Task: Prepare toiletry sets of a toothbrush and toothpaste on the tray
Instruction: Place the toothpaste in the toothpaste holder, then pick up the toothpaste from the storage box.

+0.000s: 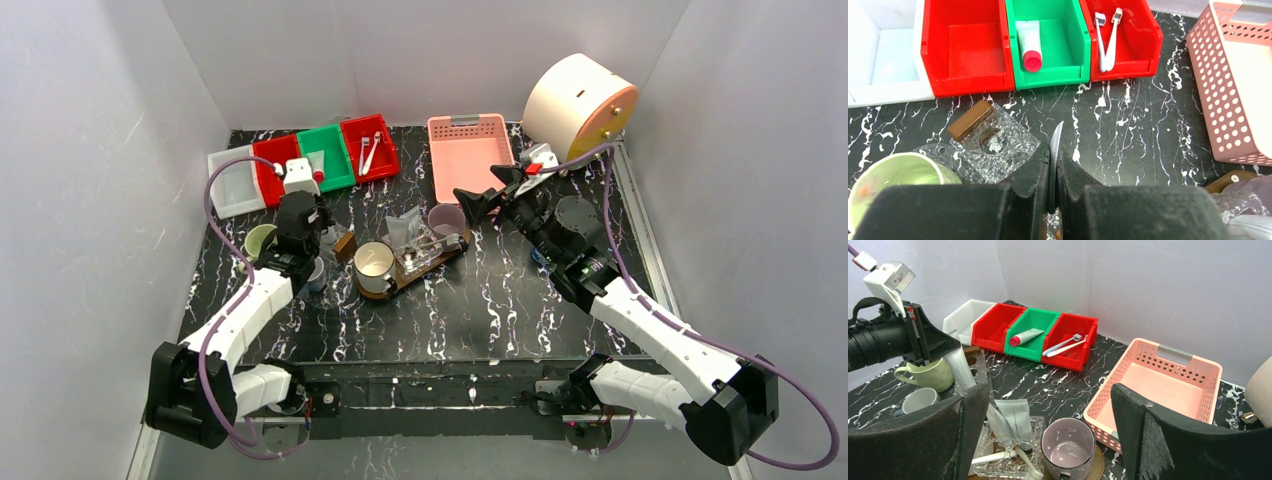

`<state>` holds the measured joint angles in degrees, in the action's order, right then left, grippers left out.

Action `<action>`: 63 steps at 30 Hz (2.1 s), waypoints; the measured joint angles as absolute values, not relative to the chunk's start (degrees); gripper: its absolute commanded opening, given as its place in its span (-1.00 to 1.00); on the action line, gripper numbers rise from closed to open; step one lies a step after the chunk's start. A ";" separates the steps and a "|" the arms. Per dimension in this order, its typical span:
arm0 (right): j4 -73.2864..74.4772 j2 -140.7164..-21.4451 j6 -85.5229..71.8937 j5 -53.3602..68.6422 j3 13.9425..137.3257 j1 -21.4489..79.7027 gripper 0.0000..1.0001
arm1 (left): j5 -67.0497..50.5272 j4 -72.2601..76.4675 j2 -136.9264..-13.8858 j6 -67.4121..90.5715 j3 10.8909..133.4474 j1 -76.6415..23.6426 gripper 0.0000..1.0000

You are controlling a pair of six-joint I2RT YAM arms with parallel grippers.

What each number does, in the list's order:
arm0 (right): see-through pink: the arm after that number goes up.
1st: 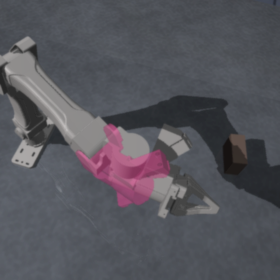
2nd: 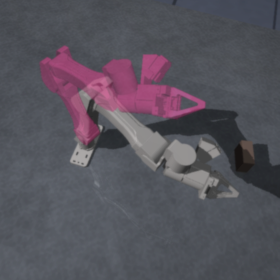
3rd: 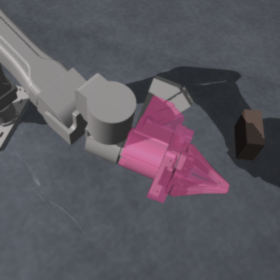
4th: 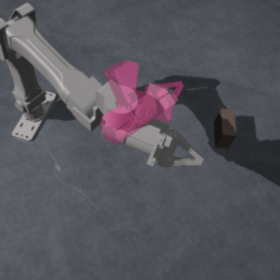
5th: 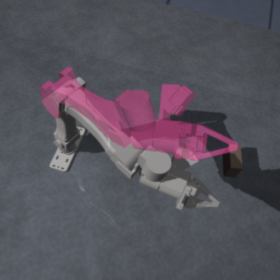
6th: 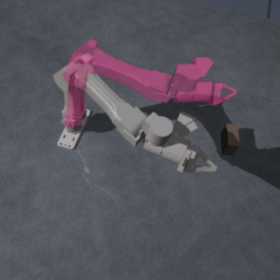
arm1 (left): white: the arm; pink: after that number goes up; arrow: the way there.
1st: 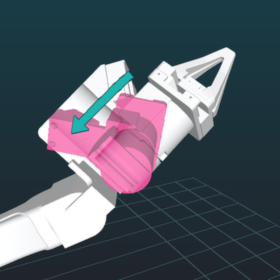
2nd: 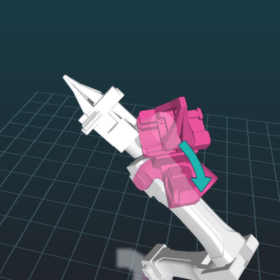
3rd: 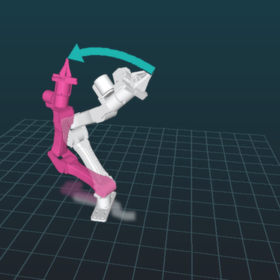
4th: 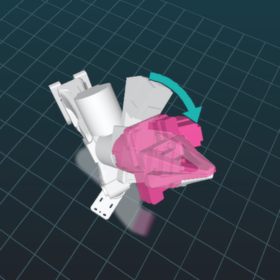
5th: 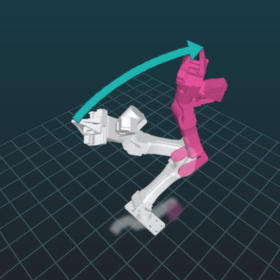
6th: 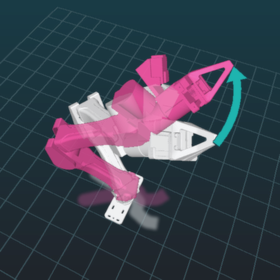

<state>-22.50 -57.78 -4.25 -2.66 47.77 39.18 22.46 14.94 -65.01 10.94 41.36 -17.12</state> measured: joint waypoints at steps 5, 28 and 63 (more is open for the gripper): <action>-22.55 -57.76 -4.23 -2.83 47.64 39.18 0.97 | 22.50 15.55 -65.39 11.05 40.36 -17.12 -1.00; -22.92 -57.67 -4.19 -2.85 46.94 39.18 0.97 | 23.24 20.47 -67.96 12.73 36.86 -17.39 -0.33; -22.87 -57.36 -3.68 -4.19 46.94 39.18 0.97 | 18.83 -11.38 -98.43 9.17 80.95 -8.69 0.16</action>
<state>-22.87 -57.36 -3.68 -4.19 46.94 39.18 18.83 -11.38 -98.43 9.17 80.95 -8.69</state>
